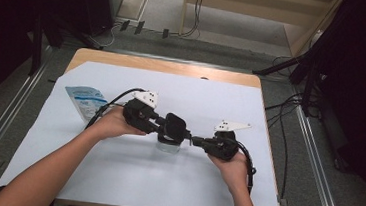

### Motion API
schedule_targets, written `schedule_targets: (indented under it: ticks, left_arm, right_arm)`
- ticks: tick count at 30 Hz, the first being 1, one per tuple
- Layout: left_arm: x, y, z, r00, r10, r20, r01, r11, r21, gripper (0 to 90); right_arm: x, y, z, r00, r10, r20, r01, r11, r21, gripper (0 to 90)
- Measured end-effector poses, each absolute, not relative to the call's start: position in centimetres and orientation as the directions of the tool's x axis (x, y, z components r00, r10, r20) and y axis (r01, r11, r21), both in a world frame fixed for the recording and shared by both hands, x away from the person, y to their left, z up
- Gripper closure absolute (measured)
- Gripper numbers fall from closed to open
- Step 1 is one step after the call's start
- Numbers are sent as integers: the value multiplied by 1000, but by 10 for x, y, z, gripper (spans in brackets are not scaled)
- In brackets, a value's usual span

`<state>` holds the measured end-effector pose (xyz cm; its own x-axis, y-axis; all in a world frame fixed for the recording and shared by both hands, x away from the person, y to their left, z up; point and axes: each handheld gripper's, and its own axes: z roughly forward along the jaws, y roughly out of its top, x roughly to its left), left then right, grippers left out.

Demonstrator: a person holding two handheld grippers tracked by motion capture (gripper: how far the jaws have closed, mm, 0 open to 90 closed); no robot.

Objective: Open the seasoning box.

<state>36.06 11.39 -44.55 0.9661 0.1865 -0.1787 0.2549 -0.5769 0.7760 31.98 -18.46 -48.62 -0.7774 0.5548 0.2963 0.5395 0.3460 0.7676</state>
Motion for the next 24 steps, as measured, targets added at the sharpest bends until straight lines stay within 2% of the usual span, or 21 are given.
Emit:
schedule_targets:
  ticks: [8,24]
  left_arm:
    - [361,112,-443,961,187,-203,275,-590,759,800]
    - [362,95,-430,953,183,-242,303,-589,749,836]
  right_arm:
    - [320,-184,-486,-776,555,300,541,340,769,900]
    - [320,-184,-485,-776,555,301,541,340,769,900]
